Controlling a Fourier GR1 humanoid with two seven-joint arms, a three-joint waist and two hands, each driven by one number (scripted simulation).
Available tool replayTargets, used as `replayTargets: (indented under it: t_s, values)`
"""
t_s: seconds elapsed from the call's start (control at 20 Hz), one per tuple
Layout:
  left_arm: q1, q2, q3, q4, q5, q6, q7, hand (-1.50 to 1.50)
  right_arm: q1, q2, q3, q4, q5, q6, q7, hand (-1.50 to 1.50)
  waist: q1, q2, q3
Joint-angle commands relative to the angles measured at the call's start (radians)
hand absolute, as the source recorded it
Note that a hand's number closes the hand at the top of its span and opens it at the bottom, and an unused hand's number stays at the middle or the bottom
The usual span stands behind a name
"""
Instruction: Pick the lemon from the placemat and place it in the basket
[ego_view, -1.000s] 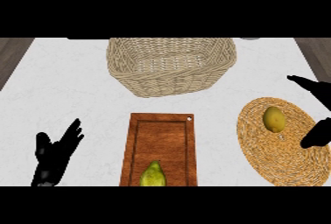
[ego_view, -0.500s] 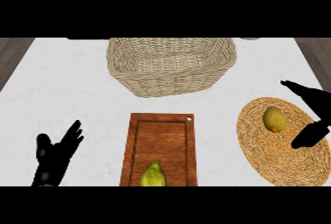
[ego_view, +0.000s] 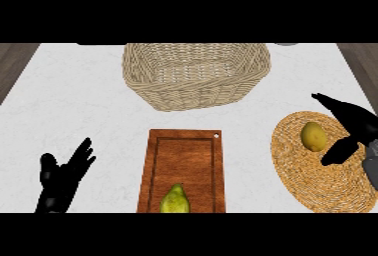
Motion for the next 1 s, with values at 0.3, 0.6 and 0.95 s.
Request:
replayTargets:
  t_s: [0.3, 0.6, 0.95]
  values:
    - [0.002, -0.027, -0.005, 0.054, -0.019, -0.017, 0.045, 0.00, -0.045, 0.034, 0.010, 0.119, 0.080, 0.056, 0.009, -1.50, -0.001, 0.008, -0.009]
    - [0.045, -0.005, 0.041, 0.047, -0.001, -0.057, 0.006, 0.00, -0.018, 0.049, -0.001, 0.207, 0.133, -0.028, -0.098, -1.50, 0.000, 0.007, -0.009]
    - [0.072, -0.017, 0.031, -0.027, -0.035, -0.038, 0.051, 0.00, -0.016, 0.121, 0.004, 0.254, 0.189, -0.078, -0.090, -1.50, 0.003, 0.007, -0.008]
